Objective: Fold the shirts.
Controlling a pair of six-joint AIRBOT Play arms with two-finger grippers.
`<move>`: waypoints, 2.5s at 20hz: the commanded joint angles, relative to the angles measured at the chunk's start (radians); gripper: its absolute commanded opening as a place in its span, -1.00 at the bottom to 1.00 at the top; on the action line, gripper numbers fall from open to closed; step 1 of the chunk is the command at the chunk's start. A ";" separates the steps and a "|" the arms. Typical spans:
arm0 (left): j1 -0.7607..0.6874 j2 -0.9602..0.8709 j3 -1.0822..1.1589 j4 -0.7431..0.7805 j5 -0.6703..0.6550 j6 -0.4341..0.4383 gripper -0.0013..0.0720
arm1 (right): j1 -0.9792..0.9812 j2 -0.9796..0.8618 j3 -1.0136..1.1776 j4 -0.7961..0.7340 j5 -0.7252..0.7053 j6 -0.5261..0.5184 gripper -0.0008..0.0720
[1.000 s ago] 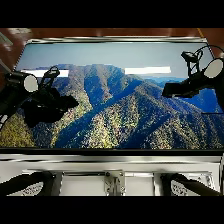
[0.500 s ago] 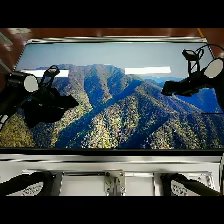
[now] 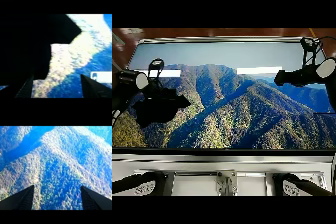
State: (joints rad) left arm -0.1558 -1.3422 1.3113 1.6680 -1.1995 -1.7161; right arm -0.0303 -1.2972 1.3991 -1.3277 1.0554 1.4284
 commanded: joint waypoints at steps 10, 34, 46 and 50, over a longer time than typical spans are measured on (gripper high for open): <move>0.236 -0.356 0.022 -0.131 -0.042 -0.042 0.98 | 0.001 0.000 0.000 0.076 -0.048 0.000 0.94; -0.681 0.076 0.027 -0.269 0.263 -0.185 -0.85 | 0.000 0.331 0.000 -0.194 0.489 0.006 0.94; -0.210 0.063 0.061 -0.446 -0.198 0.096 0.98 | -0.055 0.296 -0.065 -0.275 0.571 0.022 0.93; 0.004 0.307 -0.380 -0.496 -0.177 0.124 0.98 | -0.250 0.257 -0.292 0.114 0.541 -0.037 0.93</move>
State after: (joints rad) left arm -0.2989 -1.1793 1.1770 1.2198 -1.3365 -1.6417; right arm -0.1711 -1.0153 1.2392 -1.4612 1.6146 1.4349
